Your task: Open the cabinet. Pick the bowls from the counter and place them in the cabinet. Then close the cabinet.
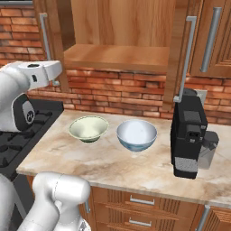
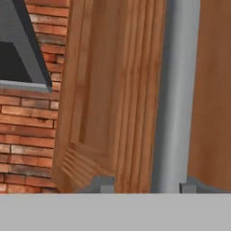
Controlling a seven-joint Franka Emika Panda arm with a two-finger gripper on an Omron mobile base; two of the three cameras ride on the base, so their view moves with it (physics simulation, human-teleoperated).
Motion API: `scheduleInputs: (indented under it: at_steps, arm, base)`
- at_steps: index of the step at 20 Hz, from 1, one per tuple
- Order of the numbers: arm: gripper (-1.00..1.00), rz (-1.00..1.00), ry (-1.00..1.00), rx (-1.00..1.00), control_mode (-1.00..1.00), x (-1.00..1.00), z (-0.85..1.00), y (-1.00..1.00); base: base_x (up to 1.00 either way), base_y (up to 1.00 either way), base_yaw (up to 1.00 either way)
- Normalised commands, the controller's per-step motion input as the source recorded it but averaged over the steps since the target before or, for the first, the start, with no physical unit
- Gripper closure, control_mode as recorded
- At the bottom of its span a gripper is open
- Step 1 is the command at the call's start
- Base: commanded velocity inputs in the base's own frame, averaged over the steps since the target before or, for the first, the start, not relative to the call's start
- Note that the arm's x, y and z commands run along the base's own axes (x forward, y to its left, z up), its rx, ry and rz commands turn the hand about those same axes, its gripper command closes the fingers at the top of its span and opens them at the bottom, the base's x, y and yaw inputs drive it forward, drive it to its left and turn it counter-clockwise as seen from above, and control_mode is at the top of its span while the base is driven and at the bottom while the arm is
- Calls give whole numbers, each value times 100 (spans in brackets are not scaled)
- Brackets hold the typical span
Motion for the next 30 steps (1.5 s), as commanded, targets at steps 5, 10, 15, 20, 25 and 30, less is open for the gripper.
scheduleInputs:
  at_steps: [5, 10, 15, 20, 25, 30]
  arm:
    - [100, 0, 6, 0, -100, -19, -18, 100]
    - [100, 0, 3, 0, -100, -15, -27, 100]
    - [100, 0, 5, 0, -100, -15, -35, 100]
    - [100, 0, 3, 0, -100, -35, -59, 100]
    - [100, 8, -2, 9, -100, -73, 45, -1]
    - [100, 10, -1, 20, -100, -25, 48, -98]
  base:
    - [0, 0, 0]
    - [0, 0, 0]
    - [0, 0, 0]
    - [0, 0, 0]
    - [0, 0, 0]
    - [0, 0, 0]
